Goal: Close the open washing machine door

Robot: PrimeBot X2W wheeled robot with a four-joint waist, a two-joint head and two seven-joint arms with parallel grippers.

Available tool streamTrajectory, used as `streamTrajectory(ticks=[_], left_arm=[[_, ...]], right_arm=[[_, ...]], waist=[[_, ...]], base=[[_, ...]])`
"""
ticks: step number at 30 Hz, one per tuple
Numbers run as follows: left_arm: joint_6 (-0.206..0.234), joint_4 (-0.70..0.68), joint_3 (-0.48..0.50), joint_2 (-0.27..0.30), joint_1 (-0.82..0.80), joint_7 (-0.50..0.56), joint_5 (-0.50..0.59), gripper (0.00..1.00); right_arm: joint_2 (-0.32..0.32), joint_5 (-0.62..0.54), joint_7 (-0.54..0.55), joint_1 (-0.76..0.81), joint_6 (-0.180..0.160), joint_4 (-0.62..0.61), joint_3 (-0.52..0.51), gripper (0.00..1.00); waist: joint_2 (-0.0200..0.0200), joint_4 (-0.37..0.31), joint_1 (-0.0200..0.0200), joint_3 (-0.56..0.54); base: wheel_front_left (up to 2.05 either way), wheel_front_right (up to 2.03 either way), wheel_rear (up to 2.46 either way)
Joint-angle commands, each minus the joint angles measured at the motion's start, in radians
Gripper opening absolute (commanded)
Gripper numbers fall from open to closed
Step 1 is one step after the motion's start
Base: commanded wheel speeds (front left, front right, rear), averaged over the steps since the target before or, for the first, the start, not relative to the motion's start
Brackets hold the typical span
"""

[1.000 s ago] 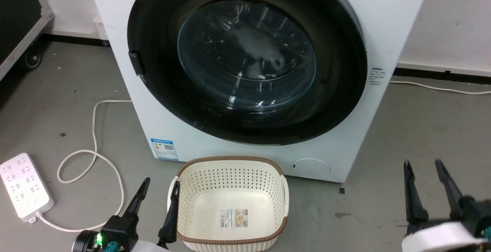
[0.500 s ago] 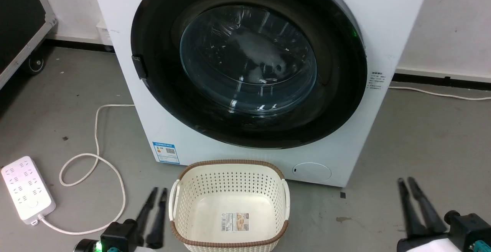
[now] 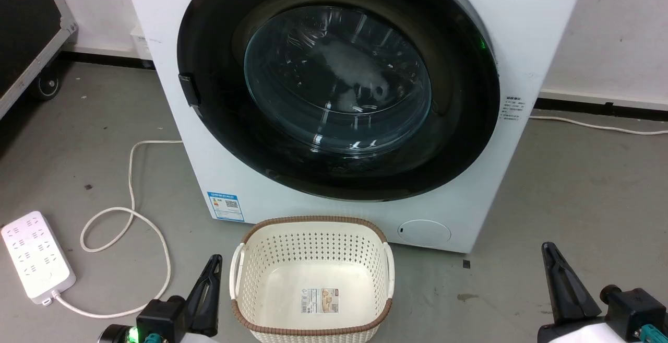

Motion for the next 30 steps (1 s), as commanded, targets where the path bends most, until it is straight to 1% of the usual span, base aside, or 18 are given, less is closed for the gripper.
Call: streamTrajectory(ticks=[1,30], left_arm=[[0.005,-0.007,0.001,-0.004,-0.005,0.005,0.010,0.00],[0.027,-0.040,0.016,-0.016,-0.018,0.064,0.035,0.00]], right_arm=[[0.000,-0.005,0.006,-0.007,0.000,-0.006,0.003,0.00],[0.001,-0.022,0.064,-0.021,0.000,-0.028,0.025,0.00]], waist=[[0.0000,0.000,0.0000,0.000],[0.0000,-0.008,0.0000,0.011]], base=[[0.00,0.00,0.00],[0.00,0.00,0.00]])
